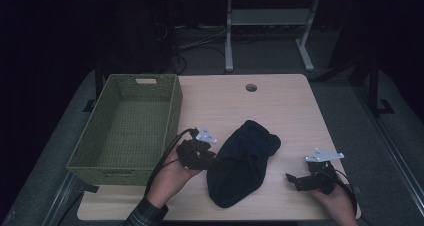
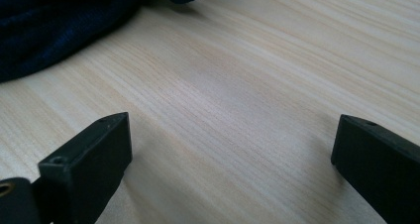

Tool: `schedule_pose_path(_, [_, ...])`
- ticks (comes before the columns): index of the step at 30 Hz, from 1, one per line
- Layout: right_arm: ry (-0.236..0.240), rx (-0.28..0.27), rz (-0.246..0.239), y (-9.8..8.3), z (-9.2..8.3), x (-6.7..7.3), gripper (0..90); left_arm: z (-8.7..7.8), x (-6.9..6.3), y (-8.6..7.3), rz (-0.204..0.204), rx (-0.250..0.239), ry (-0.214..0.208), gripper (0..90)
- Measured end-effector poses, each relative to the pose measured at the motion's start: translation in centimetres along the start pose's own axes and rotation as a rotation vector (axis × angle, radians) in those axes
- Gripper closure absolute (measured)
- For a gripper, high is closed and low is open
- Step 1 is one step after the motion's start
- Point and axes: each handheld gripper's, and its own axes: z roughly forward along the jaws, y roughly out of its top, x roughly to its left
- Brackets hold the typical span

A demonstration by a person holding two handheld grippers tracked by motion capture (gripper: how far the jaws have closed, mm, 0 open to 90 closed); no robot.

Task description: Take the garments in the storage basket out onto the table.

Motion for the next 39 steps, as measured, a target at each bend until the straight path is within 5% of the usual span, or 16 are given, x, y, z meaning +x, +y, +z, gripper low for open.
schedule_pose_path(9, [0.0, 0.0, 0.0, 0.0, 0.0, 0.0, 2.0, -0.9, -1.0, -0.5, 0.005, -0.034, -0.09, 89.4])
schedule_pose_path(23, [-0.001, 0.0, -0.001, 0.0, 0.0, 0.0, 2.0, 5.4, -5.3, -0.1, 0.064, 0.015, -0.22, 89.8])
schedule_pose_path(31, [-0.001, 0.0, -0.001, 0.0, 0.0, 0.0, 2.0, 9.3, -5.8, -1.3, 0.08, 0.133, -0.181, 89.9])
schedule_pose_path(39, [-0.002, 0.0, -0.001, 0.0, 0.0, 0.0, 2.0, 8.9, -5.0, -1.8, 0.082, 0.147, -0.144, 90.0])
